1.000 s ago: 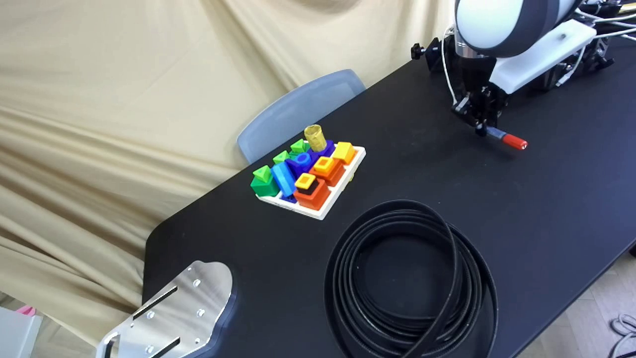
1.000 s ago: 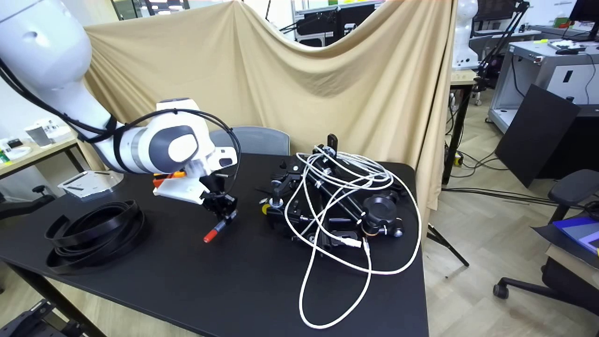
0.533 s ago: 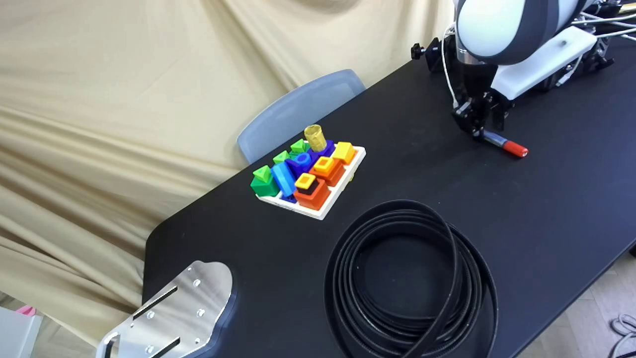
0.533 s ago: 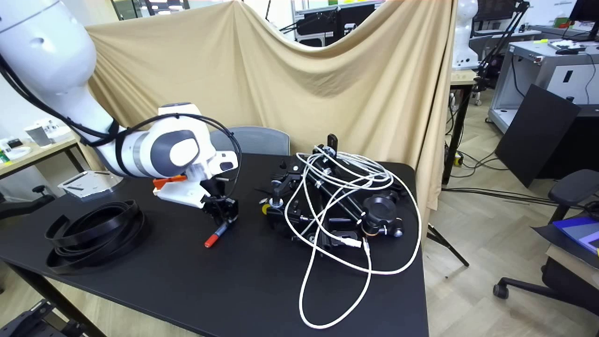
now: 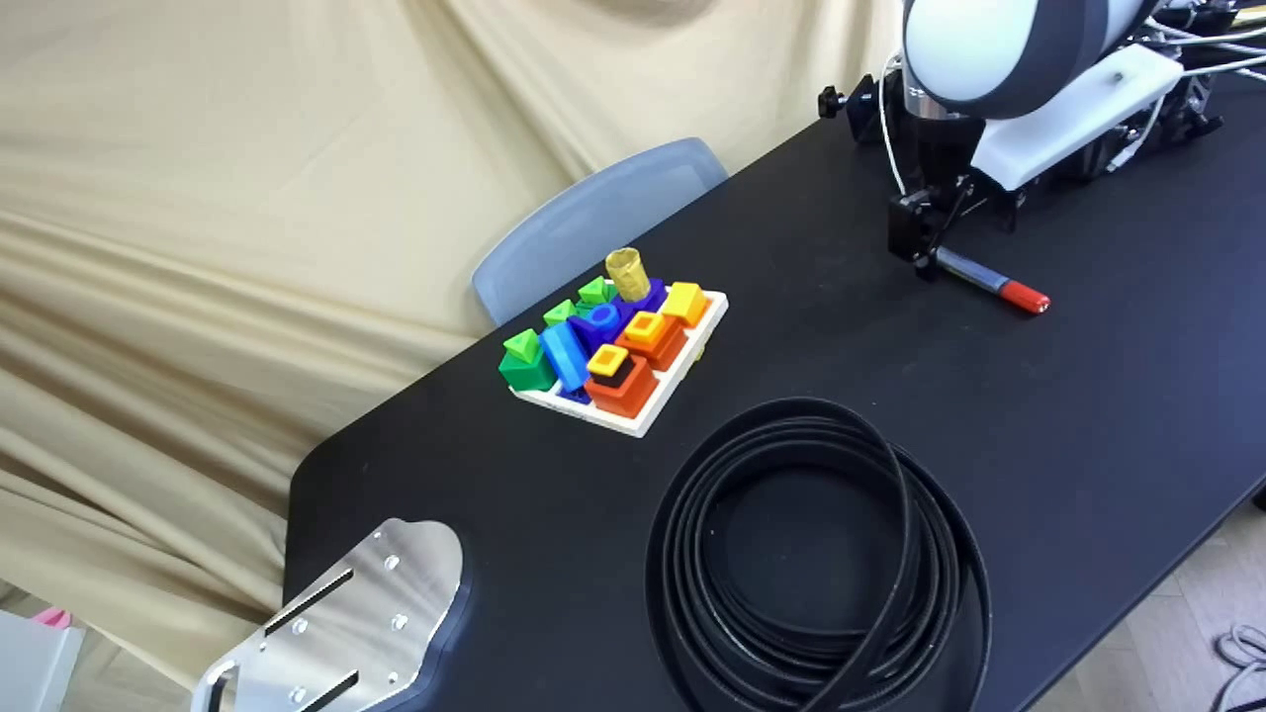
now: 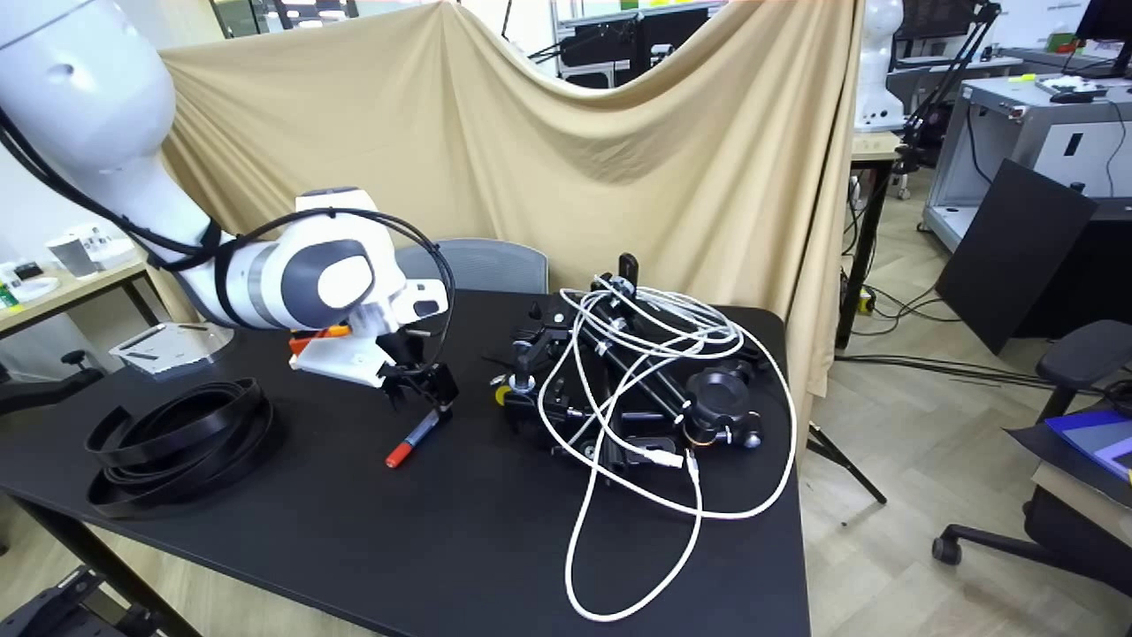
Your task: Move the marker slightly to the right
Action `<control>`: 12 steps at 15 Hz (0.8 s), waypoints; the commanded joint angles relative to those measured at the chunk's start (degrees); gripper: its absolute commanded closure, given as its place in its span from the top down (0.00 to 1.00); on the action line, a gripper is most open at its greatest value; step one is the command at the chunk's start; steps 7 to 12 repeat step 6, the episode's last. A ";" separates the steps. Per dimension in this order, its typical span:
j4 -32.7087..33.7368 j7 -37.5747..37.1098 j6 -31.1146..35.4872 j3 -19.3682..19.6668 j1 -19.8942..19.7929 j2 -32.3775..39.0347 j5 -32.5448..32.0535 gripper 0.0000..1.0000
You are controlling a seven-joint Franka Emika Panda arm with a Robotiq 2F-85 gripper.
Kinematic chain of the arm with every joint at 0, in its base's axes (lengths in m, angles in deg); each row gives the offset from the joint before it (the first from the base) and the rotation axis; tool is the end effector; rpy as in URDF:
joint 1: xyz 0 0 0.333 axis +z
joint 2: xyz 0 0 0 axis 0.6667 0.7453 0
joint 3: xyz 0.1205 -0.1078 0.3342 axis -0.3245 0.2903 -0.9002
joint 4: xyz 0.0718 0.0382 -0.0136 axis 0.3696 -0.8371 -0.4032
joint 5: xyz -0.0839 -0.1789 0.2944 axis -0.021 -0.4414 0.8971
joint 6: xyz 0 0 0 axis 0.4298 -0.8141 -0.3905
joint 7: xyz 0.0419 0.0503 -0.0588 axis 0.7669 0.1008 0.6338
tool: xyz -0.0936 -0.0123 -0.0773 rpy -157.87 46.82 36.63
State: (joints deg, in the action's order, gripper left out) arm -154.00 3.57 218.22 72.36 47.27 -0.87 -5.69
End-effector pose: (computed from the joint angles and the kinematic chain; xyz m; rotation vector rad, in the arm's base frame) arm 0.5323 0.0102 0.2299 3.0955 -0.1119 0.0482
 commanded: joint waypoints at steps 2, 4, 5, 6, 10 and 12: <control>-1.40 -1.74 -2.46 0.29 0.56 -4.19 -1.10 1.00; -1.39 -1.27 -3.52 -0.25 0.09 -5.02 -0.85 1.00; -1.43 -1.42 -4.02 0.25 0.45 -5.32 -1.88 1.00; -1.35 -1.69 -4.71 0.47 0.61 -5.54 -2.46 1.00; -1.35 -1.69 -4.71 0.47 0.61 -5.54 -2.46 1.00; -1.35 -1.69 -4.71 0.47 0.61 -5.54 -2.46 1.00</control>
